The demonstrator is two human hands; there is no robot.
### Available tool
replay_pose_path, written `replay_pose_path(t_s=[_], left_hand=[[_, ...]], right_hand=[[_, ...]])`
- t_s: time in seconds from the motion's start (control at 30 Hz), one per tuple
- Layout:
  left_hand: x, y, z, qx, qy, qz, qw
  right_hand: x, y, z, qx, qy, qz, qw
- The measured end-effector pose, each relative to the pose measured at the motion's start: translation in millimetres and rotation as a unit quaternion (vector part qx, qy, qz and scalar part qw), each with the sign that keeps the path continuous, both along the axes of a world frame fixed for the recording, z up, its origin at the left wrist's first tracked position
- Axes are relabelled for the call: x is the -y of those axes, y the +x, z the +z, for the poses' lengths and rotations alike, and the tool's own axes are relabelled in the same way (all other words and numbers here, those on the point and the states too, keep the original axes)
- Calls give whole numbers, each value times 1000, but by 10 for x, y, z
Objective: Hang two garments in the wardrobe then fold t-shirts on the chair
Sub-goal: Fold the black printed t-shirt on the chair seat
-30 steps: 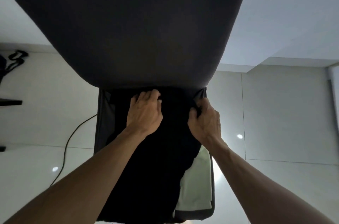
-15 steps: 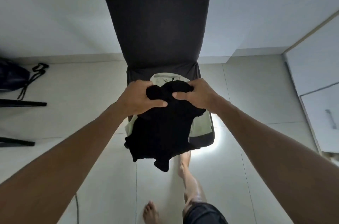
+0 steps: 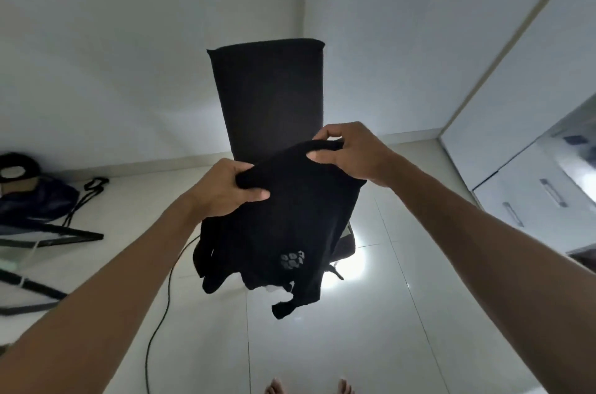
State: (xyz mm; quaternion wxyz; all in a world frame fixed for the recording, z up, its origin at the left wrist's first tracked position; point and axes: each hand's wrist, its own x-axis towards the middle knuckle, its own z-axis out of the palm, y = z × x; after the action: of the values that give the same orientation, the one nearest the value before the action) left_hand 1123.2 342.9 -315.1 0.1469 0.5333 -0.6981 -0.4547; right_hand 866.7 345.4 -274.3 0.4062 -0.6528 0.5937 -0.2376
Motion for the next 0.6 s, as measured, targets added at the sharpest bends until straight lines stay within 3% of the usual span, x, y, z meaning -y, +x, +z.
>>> replay_pose_path(t_s=[0.17,0.23,0.37,0.5,0.6], left_hand=[[-140,115,307,146,-58,21,987],[-240,151,443,145,-62,59,986],[-474,-81,837,51,-132,92,986],[-652,-687,1193,-59,-158,17,985],[-751,-1103,1425,-157,-138,22,978]], right_hand=[[-185,-169,756,13,-74,-56,996],[-245,-284,1004,9,-99,-82,992],[-377,-466,1354,16,-113,-116,987],[-500,-136,1682,146,-93,-84,981],[-607,152,1945,242,-80,-37,966]])
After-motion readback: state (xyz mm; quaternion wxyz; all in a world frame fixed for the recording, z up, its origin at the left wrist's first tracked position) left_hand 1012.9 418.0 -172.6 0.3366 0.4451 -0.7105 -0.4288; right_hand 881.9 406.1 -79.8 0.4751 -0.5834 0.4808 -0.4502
